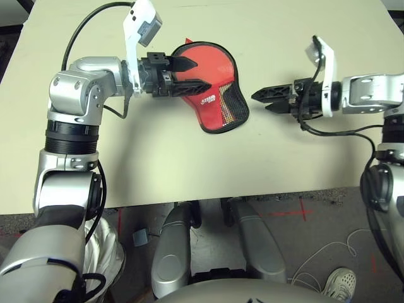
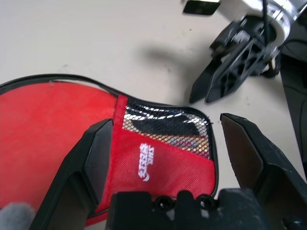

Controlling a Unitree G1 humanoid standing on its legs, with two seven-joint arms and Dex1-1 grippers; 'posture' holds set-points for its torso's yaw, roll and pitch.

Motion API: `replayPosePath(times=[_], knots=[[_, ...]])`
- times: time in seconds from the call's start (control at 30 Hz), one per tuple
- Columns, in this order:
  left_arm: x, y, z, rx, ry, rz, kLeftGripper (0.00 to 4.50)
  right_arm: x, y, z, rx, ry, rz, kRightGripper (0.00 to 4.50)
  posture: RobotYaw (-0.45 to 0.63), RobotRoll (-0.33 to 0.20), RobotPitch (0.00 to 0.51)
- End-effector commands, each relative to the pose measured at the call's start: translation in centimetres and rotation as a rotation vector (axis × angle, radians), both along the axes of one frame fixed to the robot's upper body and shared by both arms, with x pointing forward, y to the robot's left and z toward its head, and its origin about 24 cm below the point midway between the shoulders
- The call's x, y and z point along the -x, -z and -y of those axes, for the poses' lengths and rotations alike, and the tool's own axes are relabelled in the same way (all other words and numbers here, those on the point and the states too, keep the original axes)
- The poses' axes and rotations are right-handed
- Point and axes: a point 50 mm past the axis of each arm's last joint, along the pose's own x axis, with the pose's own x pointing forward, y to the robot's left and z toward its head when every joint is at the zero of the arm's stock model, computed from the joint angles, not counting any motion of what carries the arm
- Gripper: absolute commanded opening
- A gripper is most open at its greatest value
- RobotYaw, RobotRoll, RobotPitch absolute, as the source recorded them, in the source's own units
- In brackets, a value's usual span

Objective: Store the ping-pong paddle in its case and zip it.

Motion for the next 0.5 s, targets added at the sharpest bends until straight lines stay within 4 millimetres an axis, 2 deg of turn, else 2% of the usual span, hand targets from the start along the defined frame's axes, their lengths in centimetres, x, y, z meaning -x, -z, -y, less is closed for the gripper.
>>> replayPosePath(times=[0.03, 0.5], knots=[[0.2, 0.4, 0.6, -0.002, 0.023, -0.012, 4.50, 0.1, 0.5, -0.9, 0.005, 0.023, -0.025, 4.48, -0.08, 0.000, 0.364], [0.0, 0.7, 0.7, 0.014, 0.016, -0.018, 4.50, -0.5, 0.5, -3.7, -0.030, 0.084, -0.082, 4.48, -0.08, 0.000, 0.370]])
